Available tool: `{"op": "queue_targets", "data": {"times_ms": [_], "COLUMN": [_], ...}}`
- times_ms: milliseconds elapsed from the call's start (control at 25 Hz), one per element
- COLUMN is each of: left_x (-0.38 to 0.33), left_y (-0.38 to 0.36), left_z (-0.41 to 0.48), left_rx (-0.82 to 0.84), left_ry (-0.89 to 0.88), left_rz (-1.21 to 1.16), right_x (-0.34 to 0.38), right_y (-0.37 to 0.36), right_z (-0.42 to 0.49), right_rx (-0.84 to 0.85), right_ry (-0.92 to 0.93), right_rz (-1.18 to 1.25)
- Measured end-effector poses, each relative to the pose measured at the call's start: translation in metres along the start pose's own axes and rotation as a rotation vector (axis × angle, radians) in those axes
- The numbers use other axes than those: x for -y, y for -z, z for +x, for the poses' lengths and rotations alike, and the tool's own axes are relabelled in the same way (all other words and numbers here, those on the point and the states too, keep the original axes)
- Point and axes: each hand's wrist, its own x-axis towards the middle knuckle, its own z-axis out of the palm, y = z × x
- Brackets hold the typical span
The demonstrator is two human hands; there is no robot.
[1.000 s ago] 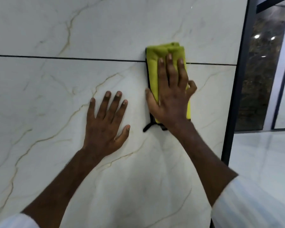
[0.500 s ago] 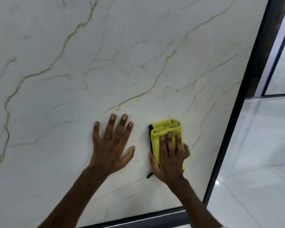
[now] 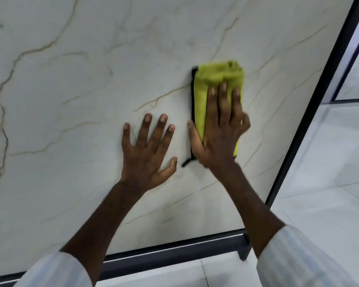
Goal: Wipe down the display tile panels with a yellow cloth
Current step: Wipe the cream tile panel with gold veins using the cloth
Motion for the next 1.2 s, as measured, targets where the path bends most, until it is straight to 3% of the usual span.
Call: {"op": "queue_targets", "data": {"times_ms": [160,240,400,560,640,800,920,1200], "left_x": [0.0,-0.009,-0.013,-0.015,-0.016,-0.016,-0.014,-0.015], "left_y": [0.007,0.012,-0.013,-0.04,-0.042,-0.046,-0.046,-0.041], "left_z": [-0.006,-0.043,-0.153,-0.173,-0.174,-0.178,-0.179,-0.176], "left_rx": [0.019,0.036,0.161,0.039,-0.007,-0.043,-0.031,0.011], "left_ry": [-0.016,0.019,-0.069,-0.041,-0.039,-0.039,-0.039,-0.031], "left_rz": [-0.09,-0.186,-0.028,0.017,0.001,-0.005,0.022,0.012], "right_x": [-0.01,-0.006,0.003,0.01,0.015,0.032,0.048,0.071], "right_y": [0.003,0.012,0.002,-0.016,-0.017,-0.007,-0.003,-0.025], "right_z": [-0.21,-0.268,-0.212,-0.184,-0.242,-0.378,-0.4,-0.285], "right_rx": [0.254,0.36,0.221,0.066,0.111,0.374,0.488,0.176], "right_ry": [0.034,-0.03,-0.078,-0.139,-0.121,-0.097,-0.185,-0.064], "right_rz": [-0.055,-0.035,0.08,0.098,0.088,0.057,0.049,0.179]}}
